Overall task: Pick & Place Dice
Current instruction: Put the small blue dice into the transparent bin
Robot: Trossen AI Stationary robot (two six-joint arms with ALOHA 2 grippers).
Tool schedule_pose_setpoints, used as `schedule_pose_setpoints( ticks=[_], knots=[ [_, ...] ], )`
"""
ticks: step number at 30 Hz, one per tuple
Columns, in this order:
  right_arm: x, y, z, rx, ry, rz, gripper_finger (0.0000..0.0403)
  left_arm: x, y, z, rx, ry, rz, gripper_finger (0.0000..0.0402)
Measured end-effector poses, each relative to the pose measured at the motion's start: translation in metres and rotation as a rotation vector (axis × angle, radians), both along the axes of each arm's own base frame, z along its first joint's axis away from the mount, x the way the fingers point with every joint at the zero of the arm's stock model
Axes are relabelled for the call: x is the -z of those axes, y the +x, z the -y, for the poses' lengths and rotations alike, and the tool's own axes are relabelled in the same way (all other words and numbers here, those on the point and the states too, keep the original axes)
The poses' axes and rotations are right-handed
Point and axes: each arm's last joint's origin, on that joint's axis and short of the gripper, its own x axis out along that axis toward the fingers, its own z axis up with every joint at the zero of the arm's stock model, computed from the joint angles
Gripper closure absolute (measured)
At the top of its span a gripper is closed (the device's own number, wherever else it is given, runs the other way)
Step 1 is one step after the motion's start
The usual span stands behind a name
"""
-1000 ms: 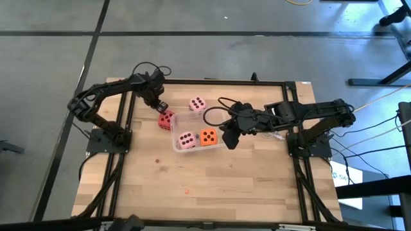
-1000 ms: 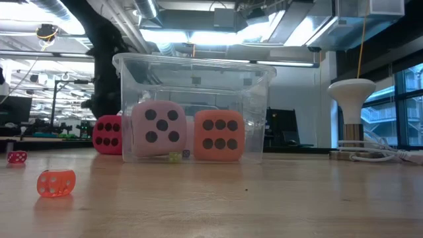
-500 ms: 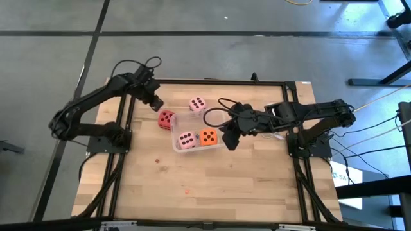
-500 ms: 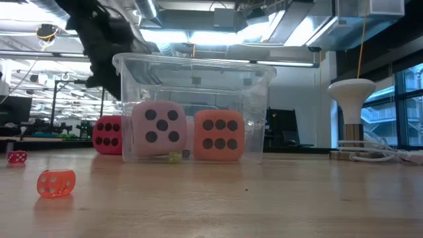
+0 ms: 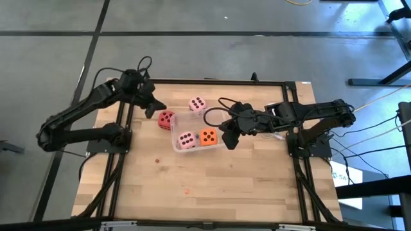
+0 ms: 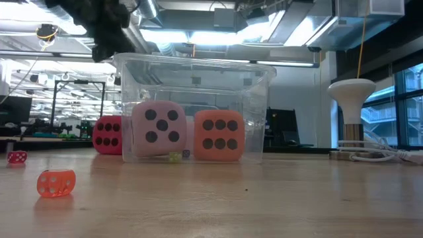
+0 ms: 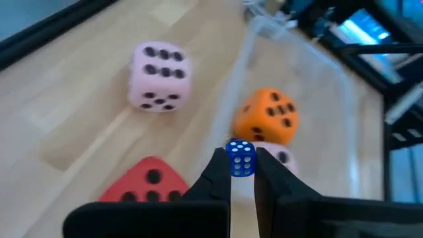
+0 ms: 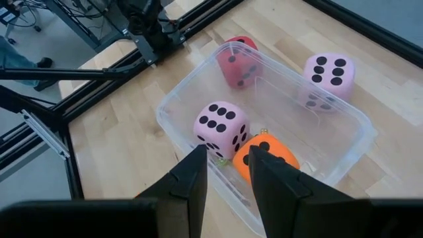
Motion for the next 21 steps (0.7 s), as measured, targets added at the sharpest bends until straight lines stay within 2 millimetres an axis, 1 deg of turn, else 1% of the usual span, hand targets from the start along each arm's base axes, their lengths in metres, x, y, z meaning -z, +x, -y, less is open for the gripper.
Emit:
schedule_pose_setpoints(
  ticks=[6,13,17,21],
  knots=[
    [0.000,0.000,0.000,-0.002,-0.002,0.001,0.0291,0.000,0.015,0.021,0.092,-0.030,-0.006,0.0394],
    [-0.001,0.001,0.000,-0.002,0.002,0.019,0.0291,-0.004,0.037,0.047,0.182,0.048,0.023,0.0394],
    [-0.003,0.002,0.000,-0.002,0.006,0.037,0.0291,0.005,0.053,0.057,0.138,0.031,-0.054,0.0394],
    [-0.003,0.002,0.001,0.025,-0.018,0.043,0.0291,0.019,0.076,0.063,0.189,0.035,-0.117,0.0394]
  ],
)
